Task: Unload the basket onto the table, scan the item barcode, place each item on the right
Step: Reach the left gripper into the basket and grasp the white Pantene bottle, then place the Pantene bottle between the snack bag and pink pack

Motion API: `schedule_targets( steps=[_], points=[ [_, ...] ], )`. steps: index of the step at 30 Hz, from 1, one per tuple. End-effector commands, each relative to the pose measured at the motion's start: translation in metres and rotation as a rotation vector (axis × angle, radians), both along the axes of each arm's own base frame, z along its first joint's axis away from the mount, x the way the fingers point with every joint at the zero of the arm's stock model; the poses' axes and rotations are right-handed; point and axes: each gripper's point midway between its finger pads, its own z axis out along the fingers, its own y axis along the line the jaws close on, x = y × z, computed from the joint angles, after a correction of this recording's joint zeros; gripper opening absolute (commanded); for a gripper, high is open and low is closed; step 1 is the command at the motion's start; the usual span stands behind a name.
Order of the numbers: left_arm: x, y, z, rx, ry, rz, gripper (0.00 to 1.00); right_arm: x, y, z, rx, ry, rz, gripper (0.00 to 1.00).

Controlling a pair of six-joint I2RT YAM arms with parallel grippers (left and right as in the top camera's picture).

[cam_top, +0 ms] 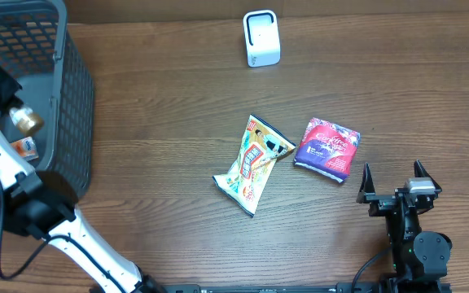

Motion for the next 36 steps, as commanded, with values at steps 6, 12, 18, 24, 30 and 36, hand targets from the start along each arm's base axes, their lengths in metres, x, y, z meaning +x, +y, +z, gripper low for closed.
schedule_targets(
  steps=[6, 12, 18, 24, 30, 36],
  points=[
    [-0.026, -0.116, 0.173, 0.011, -0.497, -0.239, 0.04, 0.000, 0.000, -0.002, 0.000, -0.004, 0.000, 1.00],
    [-0.017, -0.245, 0.191, -0.072, -0.551, -0.597, 0.04, 0.000, 0.000, -0.002, 0.000, -0.004, 0.000, 1.00],
    [-0.037, -0.394, 0.119, -0.239, -0.279, -0.972, 0.04, 0.000, 0.000, -0.002, 0.000, -0.004, 0.000, 1.00],
    [-0.070, -0.475, 0.011, -0.177, 0.037, -1.082, 0.04, 0.000, 0.000, -0.002, 0.000, -0.004, 0.000, 1.00],
    [-0.082, -0.533, -0.096, -0.223, 0.087, -0.999, 0.04, 0.000, 0.000, -0.002, 0.000, -0.004, 0.000, 1.00],
    [-0.068, -0.547, -0.154, -0.272, -0.011, -0.918, 0.04, 0.000, 0.000, -0.002, 0.000, -0.004, 0.000, 1.00]
  ],
)
